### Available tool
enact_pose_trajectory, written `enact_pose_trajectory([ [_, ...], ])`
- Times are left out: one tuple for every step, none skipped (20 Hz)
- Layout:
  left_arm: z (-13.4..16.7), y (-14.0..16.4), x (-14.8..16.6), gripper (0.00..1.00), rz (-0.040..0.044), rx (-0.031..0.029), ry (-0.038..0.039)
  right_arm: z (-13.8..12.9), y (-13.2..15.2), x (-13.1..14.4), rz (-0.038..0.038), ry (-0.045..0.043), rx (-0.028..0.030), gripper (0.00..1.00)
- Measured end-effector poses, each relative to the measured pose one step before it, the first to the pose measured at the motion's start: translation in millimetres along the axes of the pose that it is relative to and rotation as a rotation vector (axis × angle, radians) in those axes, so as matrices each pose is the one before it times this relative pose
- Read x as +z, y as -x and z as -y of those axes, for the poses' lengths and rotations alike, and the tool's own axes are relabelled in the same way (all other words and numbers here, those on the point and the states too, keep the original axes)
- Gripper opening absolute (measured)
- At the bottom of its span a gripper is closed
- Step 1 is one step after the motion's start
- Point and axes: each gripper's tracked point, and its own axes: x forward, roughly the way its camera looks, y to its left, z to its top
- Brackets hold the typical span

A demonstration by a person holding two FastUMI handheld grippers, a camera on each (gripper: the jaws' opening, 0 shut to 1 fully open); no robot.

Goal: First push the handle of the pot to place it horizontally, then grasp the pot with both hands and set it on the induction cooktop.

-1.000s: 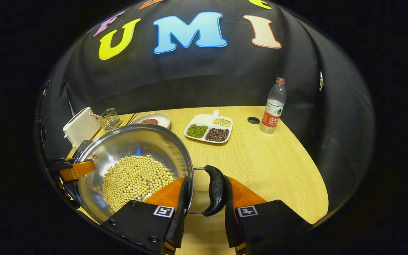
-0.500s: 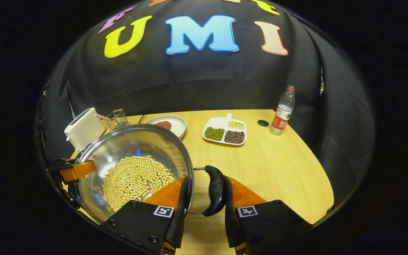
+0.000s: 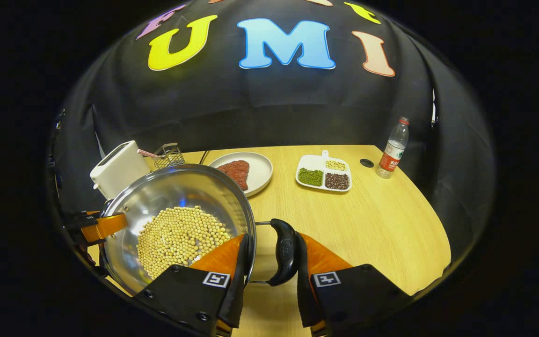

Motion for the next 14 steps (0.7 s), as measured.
enact_pose_trajectory([
  [-7.28, -0.69, 1.24, 0.54, 0.00097, 0.0018, -0.00083, -6.17, -0.92, 0.87, -0.00028, 0.00061, 0.00265, 0.51],
  [-7.44, 0.93, 1.71, 0.54, 0.00072, 0.00224, -0.00142, -6.44, -1.08, -0.29, -0.00037, -0.00079, 0.0032, 0.47],
  [-7.38, 0.97, 0.91, 0.51, 0.00153, 0.00233, -0.00154, -6.41, -1.29, 0.74, -0.0001, -0.00215, 0.00328, 0.47],
  [-5.41, -0.97, -0.4, 0.54, 0.00037, 0.00279, -0.00228, -6.08, -0.99, -0.26, -0.00064, -0.00265, 0.00361, 0.47],
  [-7.13, -0.21, 0.78, 0.57, -0.00059, 0.00282, -0.00204, -5.78, -1.83, 0.08, -0.00089, -0.00119, 0.00475, 0.46],
  [-6.24, 1.0, 0.39, 0.57, 0.00078, 0.00264, -0.00049, -6.51, -1.54, -0.76, -0.00333, -0.00098, 0.00524, 0.46],
  [-6.13, -0.46, -0.15, 0.54, -0.00172, 0.00276, -0.0009, -6.78, -1.32, -0.32, -0.00273, -0.00223, 0.00514, 0.5],
  [-7.2, -1.32, -0.36, 0.54, -0.00115, 0.00263, 0.00025, -6.57, -1.85, 0.31, -0.00163, 0.00054, 0.00427, 0.47],
  [-6.45, -1.37, 0.08, 0.54, -0.00146, 0.00284, 0.00161, -3.94, -1.94, 0.17, -0.00268, 0.00211, 0.00381, 0.47],
  [-7.11, -0.42, -0.19, 0.54, -0.00234, 0.00124, 0.00324, -6.01, -1.6, -1.03, -0.00233, 0.00153, 0.00461, 0.47],
  [-7.03, -0.47, -0.19, 0.54, -0.00243, 0.00261, 0.00754, -7.55, -1.8, 0.81, -0.00153, 0.00113, 0.00645, 0.47],
  [-7.62, -1.63, -0.78, 0.54, -0.00342, 0.00152, 0.00459, -7.25, -0.79, -0.2, -0.00468, 0.00207, 0.00609, 0.47],
  [-6.91, -1.13, -0.67, 0.54, -0.00391, 0.00286, 0.00022, -6.39, -2.08, -0.12, -0.00389, 0.00168, 0.00604, 0.47],
  [-5.71, -2.64, -1.09, 0.54, -0.00071, 0.00232, -0.00125, -5.45, -1.6, -1.4, -0.00474, 0.00046, 0.00484, 0.46],
])
